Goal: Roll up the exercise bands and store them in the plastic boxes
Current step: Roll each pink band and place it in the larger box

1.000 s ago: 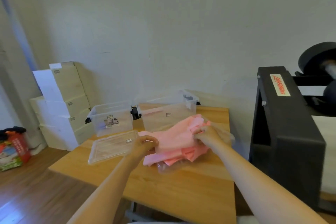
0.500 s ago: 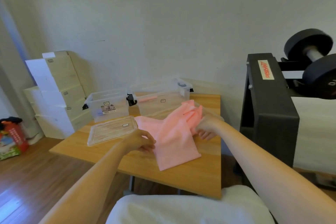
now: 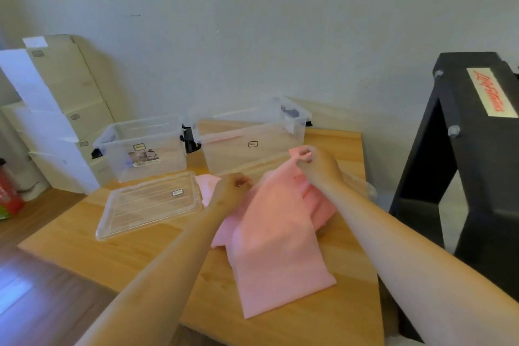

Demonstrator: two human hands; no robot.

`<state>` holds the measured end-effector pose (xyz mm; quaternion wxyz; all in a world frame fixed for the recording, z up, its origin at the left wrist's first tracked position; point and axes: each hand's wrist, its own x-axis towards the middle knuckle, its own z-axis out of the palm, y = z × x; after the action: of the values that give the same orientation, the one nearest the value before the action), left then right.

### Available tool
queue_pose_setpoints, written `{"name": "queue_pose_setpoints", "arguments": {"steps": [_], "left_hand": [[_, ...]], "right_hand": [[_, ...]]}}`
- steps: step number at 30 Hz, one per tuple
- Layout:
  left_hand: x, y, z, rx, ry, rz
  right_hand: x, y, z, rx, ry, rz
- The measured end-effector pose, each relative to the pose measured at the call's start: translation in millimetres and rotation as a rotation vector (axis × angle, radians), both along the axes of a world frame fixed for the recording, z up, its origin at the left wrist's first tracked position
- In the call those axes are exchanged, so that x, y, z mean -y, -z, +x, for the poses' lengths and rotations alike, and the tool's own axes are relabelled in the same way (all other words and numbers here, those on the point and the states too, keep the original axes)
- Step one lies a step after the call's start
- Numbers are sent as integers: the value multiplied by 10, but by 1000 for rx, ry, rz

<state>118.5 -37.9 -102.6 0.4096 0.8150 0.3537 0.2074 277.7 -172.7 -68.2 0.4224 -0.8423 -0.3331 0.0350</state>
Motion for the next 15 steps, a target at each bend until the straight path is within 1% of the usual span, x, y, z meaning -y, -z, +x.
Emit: {"name": "queue_pose_setpoints", "arguments": {"steps": [2, 4, 7, 10, 12, 15], "left_hand": [[-59, 39, 186, -4, -6, -7], [-120, 80, 335, -52, -8, -8], [-158, 122, 452, -122, 4, 32], [-167, 133, 496, -139, 3, 48], [-162, 117, 508, -99, -5, 32], [-163, 31, 466, 89, -40, -52]], "right_hand": [[-152, 25, 102, -45, -21, -58], [-270, 61, 155, -60, -30, -69], [-384, 148, 200, -83, -35, 38], [-403, 189, 202, -97, -18, 158], [-385, 195, 214, -125, -11, 222], [-326, 123, 230, -154, 5, 266]]}}
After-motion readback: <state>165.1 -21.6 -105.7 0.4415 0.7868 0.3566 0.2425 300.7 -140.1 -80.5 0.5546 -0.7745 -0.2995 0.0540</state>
